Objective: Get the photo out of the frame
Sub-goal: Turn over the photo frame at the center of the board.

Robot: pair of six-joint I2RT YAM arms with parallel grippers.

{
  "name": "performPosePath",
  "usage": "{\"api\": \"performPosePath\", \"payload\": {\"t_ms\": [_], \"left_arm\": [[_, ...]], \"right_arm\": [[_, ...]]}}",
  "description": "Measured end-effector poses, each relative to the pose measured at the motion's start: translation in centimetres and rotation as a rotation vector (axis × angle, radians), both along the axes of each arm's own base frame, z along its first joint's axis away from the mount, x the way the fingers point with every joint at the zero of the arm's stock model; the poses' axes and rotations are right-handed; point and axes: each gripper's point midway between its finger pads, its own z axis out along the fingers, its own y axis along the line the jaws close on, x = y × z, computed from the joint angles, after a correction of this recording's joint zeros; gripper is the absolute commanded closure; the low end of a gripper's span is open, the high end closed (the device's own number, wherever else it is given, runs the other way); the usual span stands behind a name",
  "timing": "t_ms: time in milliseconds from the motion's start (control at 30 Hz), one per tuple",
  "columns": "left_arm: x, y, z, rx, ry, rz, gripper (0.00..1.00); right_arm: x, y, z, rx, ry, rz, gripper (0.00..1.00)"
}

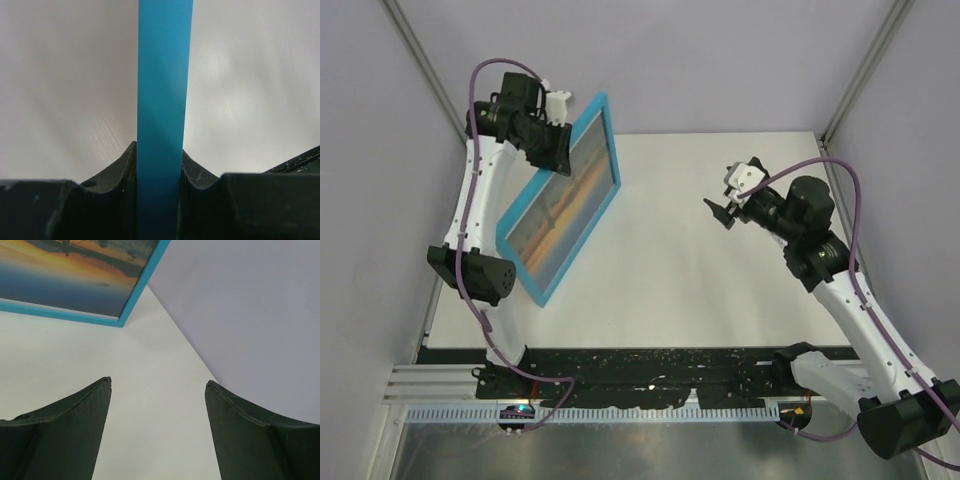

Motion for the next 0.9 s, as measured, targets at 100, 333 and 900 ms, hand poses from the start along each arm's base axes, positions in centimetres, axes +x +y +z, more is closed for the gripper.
{"api": "performPosePath", "payload": {"t_ms": [100, 333, 900], "left_arm": [[1.1, 1.6, 0.1, -0.080, 0.022, 0.055, 1.00], [3.7, 3.3, -2.3, -0.329, 0.124, 0.196, 1.00], [-0.2, 2.9, -15.4, -0.727, 0.240, 0.520, 1.00]], "right_arm": [[0.5, -0.2, -0.6, 0.003, 0.024, -0.007, 0.20], [1.7, -0.3, -2.5, 0.016, 0.087, -0.014, 0.20], [2.1, 1.3, -11.4, 0.105, 0.357, 0.041, 0.21]]}}
